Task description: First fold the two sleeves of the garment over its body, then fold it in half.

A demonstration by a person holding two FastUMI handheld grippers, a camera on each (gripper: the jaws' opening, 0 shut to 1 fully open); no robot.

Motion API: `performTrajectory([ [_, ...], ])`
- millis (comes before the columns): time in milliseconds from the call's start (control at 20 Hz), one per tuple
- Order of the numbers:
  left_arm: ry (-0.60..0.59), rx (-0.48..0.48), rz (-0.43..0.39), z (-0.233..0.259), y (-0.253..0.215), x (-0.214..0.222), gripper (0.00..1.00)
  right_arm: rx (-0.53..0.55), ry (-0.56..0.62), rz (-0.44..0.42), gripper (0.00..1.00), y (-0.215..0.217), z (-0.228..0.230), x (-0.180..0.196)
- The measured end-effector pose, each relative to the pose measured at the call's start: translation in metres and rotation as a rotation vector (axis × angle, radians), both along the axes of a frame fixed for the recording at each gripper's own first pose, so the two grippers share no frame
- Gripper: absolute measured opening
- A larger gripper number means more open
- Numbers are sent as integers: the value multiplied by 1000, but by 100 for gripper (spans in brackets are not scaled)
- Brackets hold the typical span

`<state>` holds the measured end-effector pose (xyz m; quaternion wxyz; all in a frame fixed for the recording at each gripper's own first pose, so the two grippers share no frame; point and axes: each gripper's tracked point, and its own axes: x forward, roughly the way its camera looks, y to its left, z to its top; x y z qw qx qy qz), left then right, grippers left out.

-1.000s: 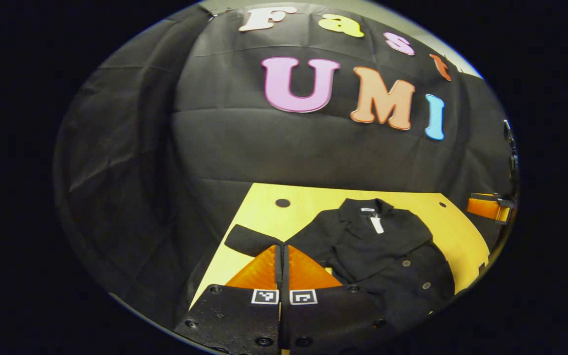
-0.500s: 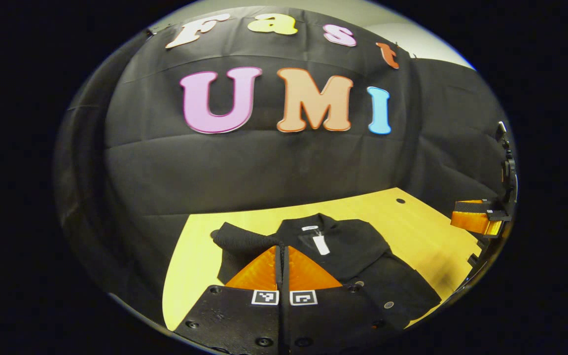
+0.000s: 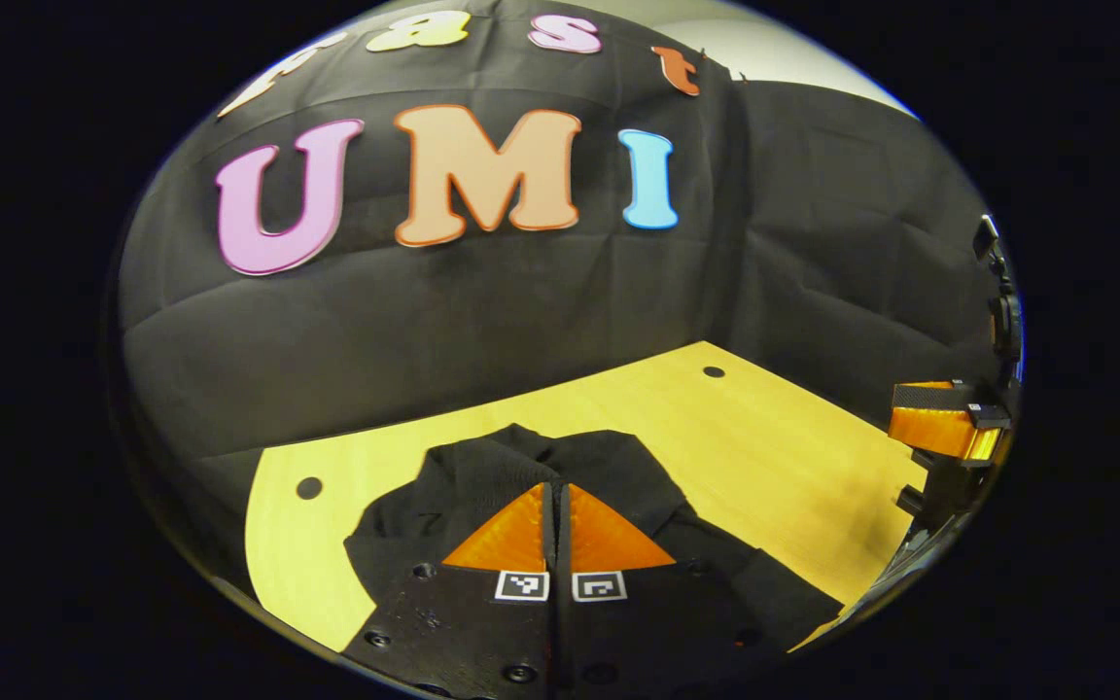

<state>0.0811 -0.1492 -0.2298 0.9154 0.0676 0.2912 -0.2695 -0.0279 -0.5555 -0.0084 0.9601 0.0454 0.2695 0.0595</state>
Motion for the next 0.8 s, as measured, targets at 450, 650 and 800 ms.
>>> performTrajectory([
  [450,-83,-70,16,14,-56,13,94,1,-2,15,98,-24,-3,11],
  [650,-152,-31,117,37,-17,3,94,6,-5,93,98,-14,-7,14],
  [800,-180,-7,223,50,31,-18,94,8,-3,149,98,-6,-10,11],
])
